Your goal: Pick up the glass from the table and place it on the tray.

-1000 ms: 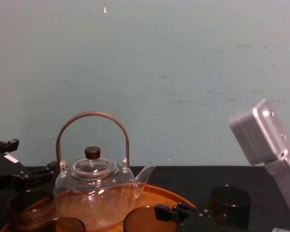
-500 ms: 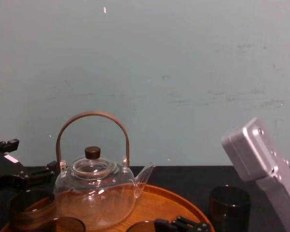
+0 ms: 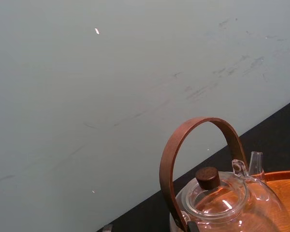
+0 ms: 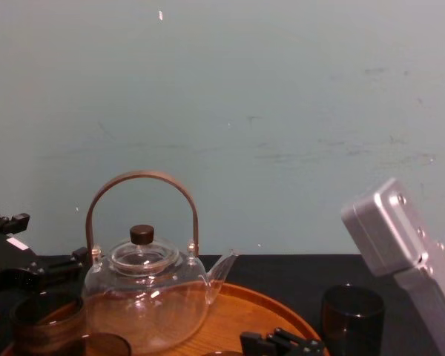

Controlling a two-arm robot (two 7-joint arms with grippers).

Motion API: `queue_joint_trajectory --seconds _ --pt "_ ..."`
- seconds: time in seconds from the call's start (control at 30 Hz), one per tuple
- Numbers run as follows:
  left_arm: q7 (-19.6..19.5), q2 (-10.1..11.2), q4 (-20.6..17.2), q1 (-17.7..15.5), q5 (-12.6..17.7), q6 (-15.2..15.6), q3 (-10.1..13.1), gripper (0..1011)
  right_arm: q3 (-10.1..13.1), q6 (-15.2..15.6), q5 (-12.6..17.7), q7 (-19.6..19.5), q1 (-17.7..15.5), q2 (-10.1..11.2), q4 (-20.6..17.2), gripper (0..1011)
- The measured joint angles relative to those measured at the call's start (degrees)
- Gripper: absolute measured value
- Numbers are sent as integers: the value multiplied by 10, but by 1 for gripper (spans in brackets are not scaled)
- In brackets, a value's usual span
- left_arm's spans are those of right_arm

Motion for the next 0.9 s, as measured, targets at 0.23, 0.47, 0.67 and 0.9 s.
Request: queue_joint_trajectory --seconds 0.23,0.47,0.67,0.9 --pt "0 0 0 0 0 0 0 1001 2 -2 1 0 -1 1 -2 1002" --pt "0 0 0 0 0 0 0 1002 18 -22 12 -1 -11 13 -34 1002" --pt "0 0 0 0 0 0 0 1001 42 -39 25 -6 -31 34 -82 1003" --pt "0 0 0 0 0 0 0 1001 77 -46 41 -22 -66 58 -111 1002"
